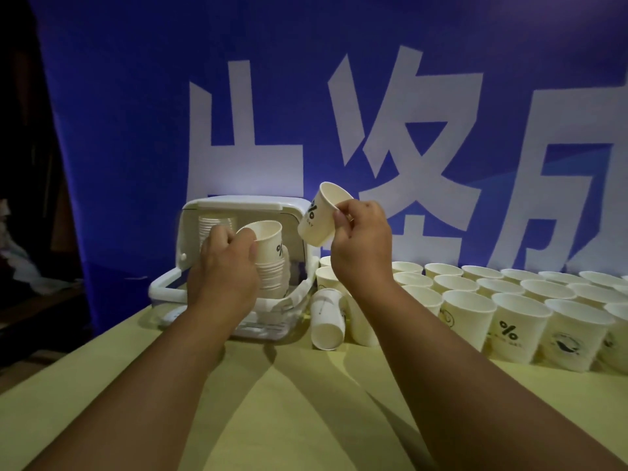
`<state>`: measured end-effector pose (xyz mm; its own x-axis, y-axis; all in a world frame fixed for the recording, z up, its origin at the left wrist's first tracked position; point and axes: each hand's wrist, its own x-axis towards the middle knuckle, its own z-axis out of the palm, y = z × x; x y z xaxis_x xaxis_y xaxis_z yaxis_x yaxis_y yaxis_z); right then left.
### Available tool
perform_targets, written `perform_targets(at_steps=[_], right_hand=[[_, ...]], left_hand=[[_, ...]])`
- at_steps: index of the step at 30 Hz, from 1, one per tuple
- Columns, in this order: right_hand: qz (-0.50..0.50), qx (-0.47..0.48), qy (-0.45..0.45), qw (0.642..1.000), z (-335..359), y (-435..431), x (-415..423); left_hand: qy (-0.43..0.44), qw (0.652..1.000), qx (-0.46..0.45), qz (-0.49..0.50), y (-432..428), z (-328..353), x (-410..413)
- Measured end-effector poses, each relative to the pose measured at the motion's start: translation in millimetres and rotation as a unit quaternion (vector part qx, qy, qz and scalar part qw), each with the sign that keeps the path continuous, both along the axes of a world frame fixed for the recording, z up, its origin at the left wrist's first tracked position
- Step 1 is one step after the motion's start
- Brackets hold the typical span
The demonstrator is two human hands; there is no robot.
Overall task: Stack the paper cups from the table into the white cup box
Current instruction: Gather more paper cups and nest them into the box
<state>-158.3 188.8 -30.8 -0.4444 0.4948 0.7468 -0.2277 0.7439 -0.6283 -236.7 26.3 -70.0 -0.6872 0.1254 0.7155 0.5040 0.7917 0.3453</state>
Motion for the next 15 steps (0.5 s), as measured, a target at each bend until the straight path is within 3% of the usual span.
perform_targets(at_steps=[5, 10, 15], right_hand=[[0.026, 0.022, -0.01, 0.999, 4, -4, 3], [0.055, 0.066, -0.023, 0.996, 4, -17, 4], [0.046, 0.115, -0.051, 0.991, 0, -22, 1]], left_hand=[[-0.035, 0.996, -0.062, -0.048, -2, -8, -4], [-0.103, 0.984, 0.036, -0.137, 7, -11, 4], [-0.098, 0.971, 0.13, -0.177, 10, -14, 6]])
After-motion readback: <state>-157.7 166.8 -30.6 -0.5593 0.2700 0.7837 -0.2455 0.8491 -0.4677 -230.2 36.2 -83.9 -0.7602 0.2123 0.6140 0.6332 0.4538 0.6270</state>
